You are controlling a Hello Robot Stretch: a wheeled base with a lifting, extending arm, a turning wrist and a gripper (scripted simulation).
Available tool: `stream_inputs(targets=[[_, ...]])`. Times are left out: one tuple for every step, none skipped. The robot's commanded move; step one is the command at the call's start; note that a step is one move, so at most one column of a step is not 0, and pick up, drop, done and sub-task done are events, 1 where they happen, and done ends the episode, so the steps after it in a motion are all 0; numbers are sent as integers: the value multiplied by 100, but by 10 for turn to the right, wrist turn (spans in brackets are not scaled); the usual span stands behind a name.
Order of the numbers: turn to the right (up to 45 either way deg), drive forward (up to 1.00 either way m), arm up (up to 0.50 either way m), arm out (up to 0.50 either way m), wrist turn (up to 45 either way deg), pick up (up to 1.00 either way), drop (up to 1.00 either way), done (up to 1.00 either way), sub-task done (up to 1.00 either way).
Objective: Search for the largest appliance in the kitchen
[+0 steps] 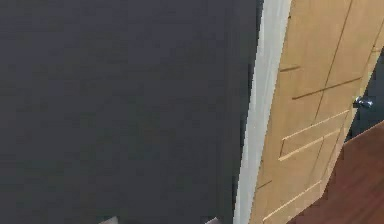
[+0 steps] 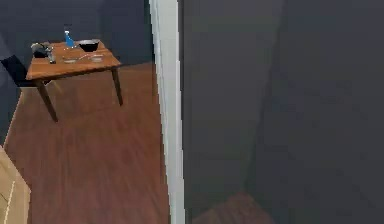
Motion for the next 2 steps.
stream_inputs(targets=[[450,0,0,0,0,0,0,0,0],[210,0,0,0,0,0,0,0,0]])
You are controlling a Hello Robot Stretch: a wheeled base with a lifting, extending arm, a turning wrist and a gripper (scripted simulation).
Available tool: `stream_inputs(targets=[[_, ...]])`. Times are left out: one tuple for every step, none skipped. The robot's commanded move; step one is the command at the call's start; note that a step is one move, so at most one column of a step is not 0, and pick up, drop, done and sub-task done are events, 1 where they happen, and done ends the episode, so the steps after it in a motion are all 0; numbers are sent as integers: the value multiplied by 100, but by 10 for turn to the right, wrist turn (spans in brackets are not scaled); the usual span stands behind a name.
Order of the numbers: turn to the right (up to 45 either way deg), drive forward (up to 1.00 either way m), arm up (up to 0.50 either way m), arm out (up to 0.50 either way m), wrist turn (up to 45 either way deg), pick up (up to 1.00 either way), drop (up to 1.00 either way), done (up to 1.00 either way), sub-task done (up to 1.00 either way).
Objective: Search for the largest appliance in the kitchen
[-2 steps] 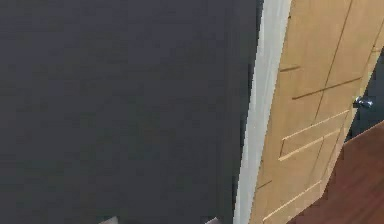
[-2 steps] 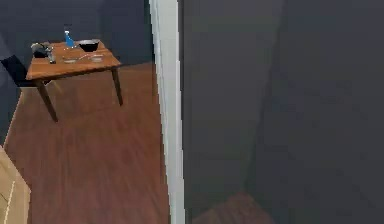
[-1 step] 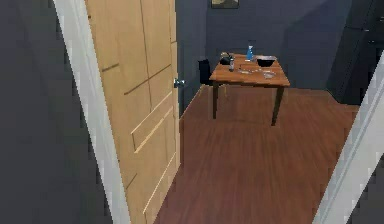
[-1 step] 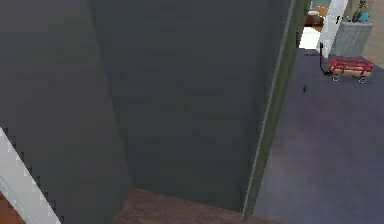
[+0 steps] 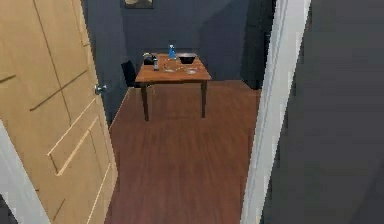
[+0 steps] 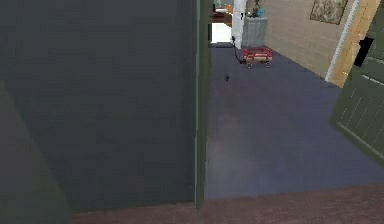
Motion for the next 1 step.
stream_inputs(targets=[[0,5,0,0,0,0,0,0,0]])
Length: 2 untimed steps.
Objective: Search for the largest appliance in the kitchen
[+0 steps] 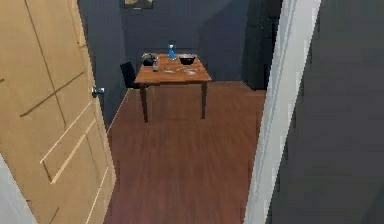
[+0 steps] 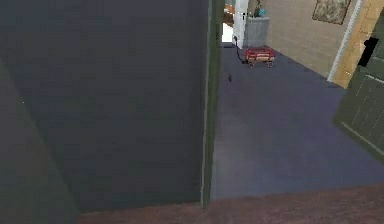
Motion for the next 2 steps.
stream_inputs(targets=[[-90,0,0,0,0,0,0,0,0],[0,90,0,0,0,0,0,0,0]])
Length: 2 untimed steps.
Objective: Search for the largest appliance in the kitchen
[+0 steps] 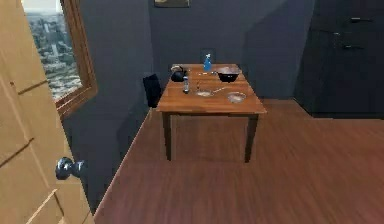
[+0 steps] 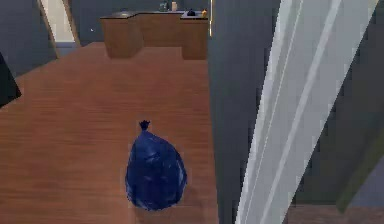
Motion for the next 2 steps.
stream_inputs(targets=[[450,0,0,0,0,0,0,0,0],[0,100,0,0,0,0,0,0,0]])
